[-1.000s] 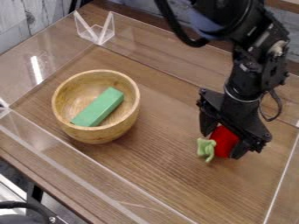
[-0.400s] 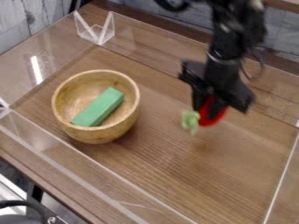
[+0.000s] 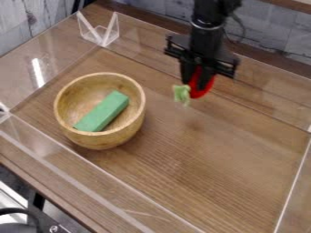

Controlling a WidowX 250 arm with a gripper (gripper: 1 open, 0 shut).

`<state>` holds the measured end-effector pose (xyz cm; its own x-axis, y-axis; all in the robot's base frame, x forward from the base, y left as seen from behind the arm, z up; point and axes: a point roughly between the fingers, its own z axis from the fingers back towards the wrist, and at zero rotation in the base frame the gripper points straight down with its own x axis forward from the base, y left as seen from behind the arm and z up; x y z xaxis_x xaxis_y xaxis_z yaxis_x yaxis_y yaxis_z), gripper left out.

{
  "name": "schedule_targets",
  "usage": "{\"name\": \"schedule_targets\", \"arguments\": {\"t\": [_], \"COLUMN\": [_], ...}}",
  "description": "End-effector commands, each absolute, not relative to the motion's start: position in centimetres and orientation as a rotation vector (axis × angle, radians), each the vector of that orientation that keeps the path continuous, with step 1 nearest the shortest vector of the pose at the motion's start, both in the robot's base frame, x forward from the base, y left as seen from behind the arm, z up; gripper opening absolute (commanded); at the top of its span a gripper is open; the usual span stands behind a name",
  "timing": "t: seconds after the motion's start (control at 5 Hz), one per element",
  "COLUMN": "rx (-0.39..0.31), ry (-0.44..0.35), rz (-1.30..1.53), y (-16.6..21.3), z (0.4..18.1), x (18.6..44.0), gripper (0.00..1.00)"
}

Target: Move the red fruit to the left side of the table

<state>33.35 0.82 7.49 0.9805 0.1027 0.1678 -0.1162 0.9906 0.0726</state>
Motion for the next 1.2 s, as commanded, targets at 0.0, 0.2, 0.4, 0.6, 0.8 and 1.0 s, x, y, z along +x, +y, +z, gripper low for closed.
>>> {"name": "schedule_targets", "arguments": {"t": [0.0, 0.2, 0.4, 0.6, 0.8, 1.0], "rx": [0.079, 0.07, 0.06, 0.045, 0.022, 0.014], "ry": [-0.223, -0.226, -0.225, -0.221, -0.216, -0.216], "rz": [0.102, 0.106, 0.104, 0.103, 0.106, 0.094], "y": [2.7, 4.1, 4.9, 5.4, 5.6, 5.7], "z": [8.5, 7.7, 7.1, 6.7, 6.7, 6.5], "x": [35.5, 36.7, 37.4, 37.7, 37.7, 37.8], "gripper": [0.0, 0.0, 0.0, 1.0, 1.0, 1.0]}}
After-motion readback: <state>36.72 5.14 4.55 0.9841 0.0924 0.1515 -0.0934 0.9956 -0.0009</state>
